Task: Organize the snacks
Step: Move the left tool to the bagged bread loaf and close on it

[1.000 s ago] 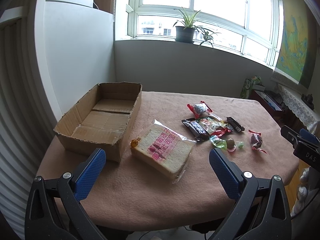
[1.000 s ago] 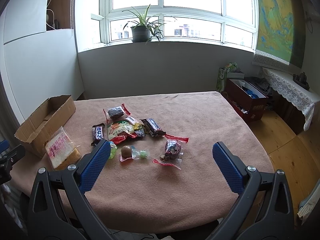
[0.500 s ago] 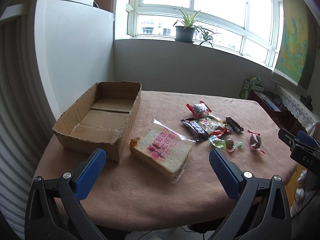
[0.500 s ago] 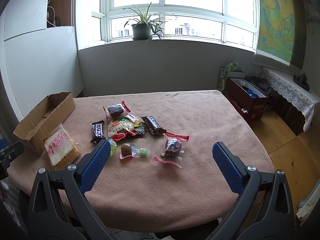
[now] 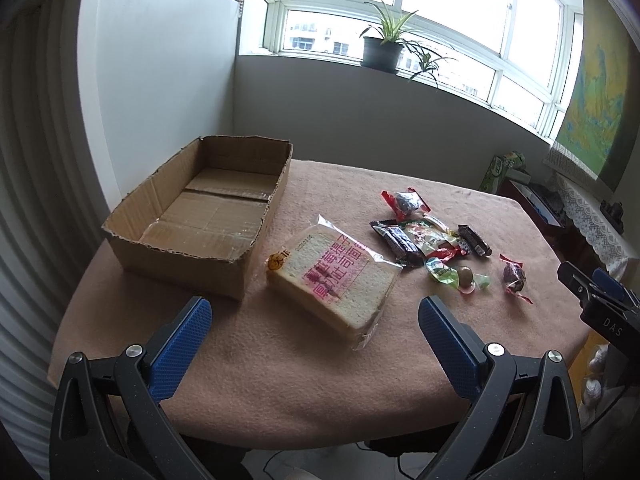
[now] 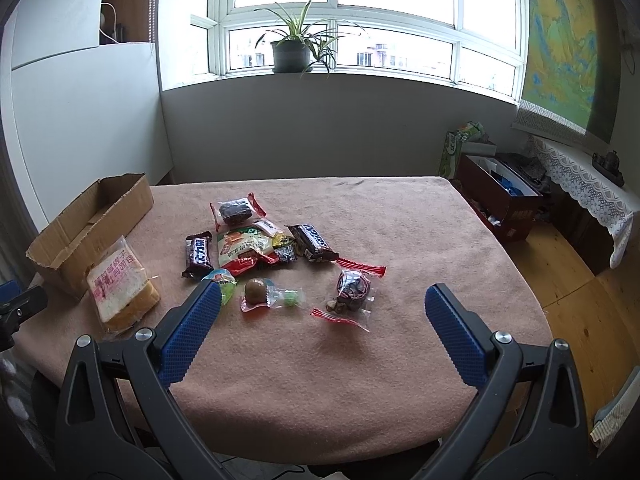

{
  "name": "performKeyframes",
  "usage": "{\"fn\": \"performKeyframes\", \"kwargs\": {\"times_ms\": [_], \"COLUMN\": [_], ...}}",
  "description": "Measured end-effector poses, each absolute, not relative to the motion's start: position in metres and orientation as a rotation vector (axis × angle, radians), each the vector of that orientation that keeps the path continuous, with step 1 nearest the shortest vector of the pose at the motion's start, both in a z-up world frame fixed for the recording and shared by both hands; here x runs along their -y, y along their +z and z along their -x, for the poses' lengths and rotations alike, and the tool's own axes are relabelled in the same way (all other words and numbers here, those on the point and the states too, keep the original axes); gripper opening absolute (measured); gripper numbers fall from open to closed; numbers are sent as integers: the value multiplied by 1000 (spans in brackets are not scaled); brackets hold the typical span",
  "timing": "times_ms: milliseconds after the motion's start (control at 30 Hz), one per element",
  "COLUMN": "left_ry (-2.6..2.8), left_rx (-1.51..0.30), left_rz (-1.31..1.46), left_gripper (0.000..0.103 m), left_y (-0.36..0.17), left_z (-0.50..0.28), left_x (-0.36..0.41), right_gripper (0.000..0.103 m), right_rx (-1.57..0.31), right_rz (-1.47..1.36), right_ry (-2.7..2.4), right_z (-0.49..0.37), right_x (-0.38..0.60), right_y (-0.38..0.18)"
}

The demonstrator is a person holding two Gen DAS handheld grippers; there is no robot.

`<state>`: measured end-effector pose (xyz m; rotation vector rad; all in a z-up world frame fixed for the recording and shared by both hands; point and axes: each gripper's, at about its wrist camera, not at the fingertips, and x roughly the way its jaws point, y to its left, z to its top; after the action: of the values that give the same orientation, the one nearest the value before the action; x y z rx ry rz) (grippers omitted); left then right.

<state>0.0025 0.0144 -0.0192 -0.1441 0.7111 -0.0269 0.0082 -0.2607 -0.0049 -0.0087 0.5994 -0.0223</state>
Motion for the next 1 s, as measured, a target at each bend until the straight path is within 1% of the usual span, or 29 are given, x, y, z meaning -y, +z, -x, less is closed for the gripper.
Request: {"fn": "performKeyframes", "kwargs": {"times_ms": [133, 467, 867, 900, 933, 1000], "left_ry": [-22, 38, 0, -4, -7, -11], "left_rx": [-753, -774, -851, -858, -864, -881], "left_rz": [134, 187, 220, 227, 230, 250], "left_gripper": [103, 102, 101, 96, 85, 77], "left_y": [-31, -45, -66, -67, -69, -73], "left_z": [-3, -7, -24, -26, -28, -34], "left_x": [-14, -27, -25, -25, -24, -24], "right_gripper": [103, 103, 103, 103, 100, 95], "right_rx": [-610, -704, -844, -855, -867, -917], "right_rz": [24, 72, 25, 25, 22, 1], "right_ry": [54, 324, 553, 570, 588, 618], "right_z": [-16, -52, -102, -106, -110, -122], "right_x": [250, 207, 168, 165, 162, 157], "right_y": [-6, -17, -28, -29, -31, -37]}}
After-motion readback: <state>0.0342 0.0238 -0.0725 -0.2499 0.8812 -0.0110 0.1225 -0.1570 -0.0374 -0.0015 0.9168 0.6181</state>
